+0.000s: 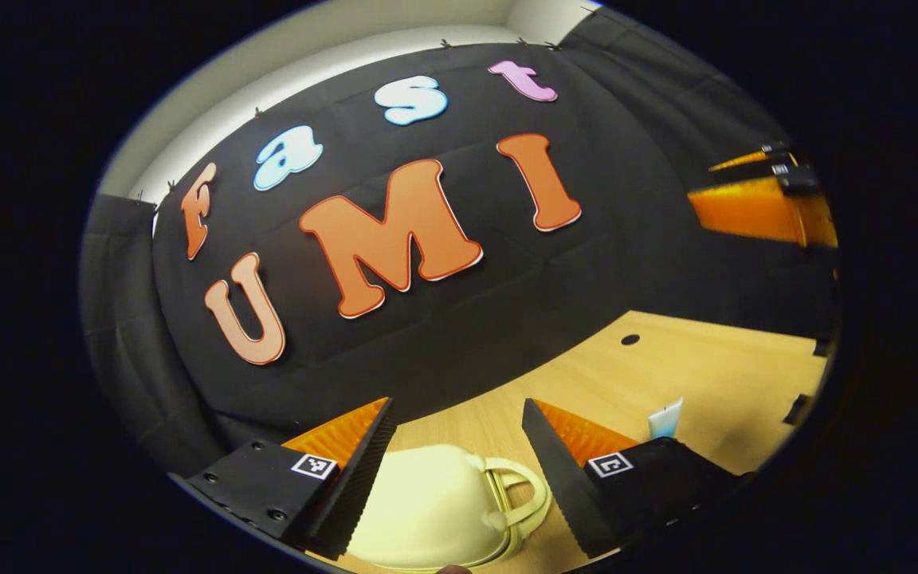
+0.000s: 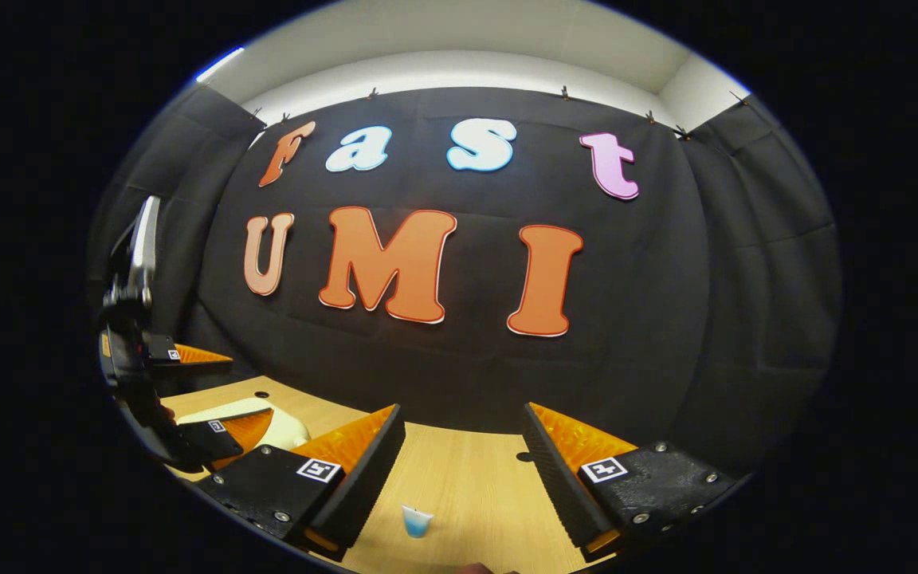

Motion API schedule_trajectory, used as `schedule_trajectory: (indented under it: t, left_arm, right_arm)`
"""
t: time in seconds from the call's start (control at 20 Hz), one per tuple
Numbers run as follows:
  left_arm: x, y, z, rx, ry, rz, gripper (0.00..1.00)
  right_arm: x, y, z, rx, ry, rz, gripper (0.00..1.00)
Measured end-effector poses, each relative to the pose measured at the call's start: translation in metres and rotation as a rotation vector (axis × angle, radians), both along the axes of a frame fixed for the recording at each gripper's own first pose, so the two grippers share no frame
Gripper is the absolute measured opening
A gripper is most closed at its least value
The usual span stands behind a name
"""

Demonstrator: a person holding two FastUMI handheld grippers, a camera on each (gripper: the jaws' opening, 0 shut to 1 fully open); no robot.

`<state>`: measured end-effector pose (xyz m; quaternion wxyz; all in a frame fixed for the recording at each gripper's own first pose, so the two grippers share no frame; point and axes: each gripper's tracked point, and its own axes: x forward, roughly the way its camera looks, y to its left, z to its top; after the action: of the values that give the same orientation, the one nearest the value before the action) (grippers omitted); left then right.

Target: First open the suitcase, pack the skin care products into it, and then close the suitcase.

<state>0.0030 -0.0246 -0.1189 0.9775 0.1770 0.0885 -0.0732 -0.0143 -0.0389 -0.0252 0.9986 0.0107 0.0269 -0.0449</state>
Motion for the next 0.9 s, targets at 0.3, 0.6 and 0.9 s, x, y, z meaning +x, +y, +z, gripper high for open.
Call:
schedule_trajectory:
  t: [0.3, 0.6, 0.9]
  left_arm:
    - [-0.004, -0.004, -0.072, 0.187, 0.096, -0.013, 0.97]
    - [-0.001, -0.013, -0.131, 0.347, 0.180, -0.079, 0.97]
    - [-0.004, -0.020, -0.183, 0.497, 0.255, -0.194, 0.97]
  right_arm:
    - [0.007, -0.020, -0.014, 0.001, 0.004, 0.012, 0.94]
    - [0.009, -0.036, -0.031, -0.011, 0.036, 0.026, 0.94]
    - [0.017, -0.046, -0.031, 0.004, 0.042, -0.038, 0.94]
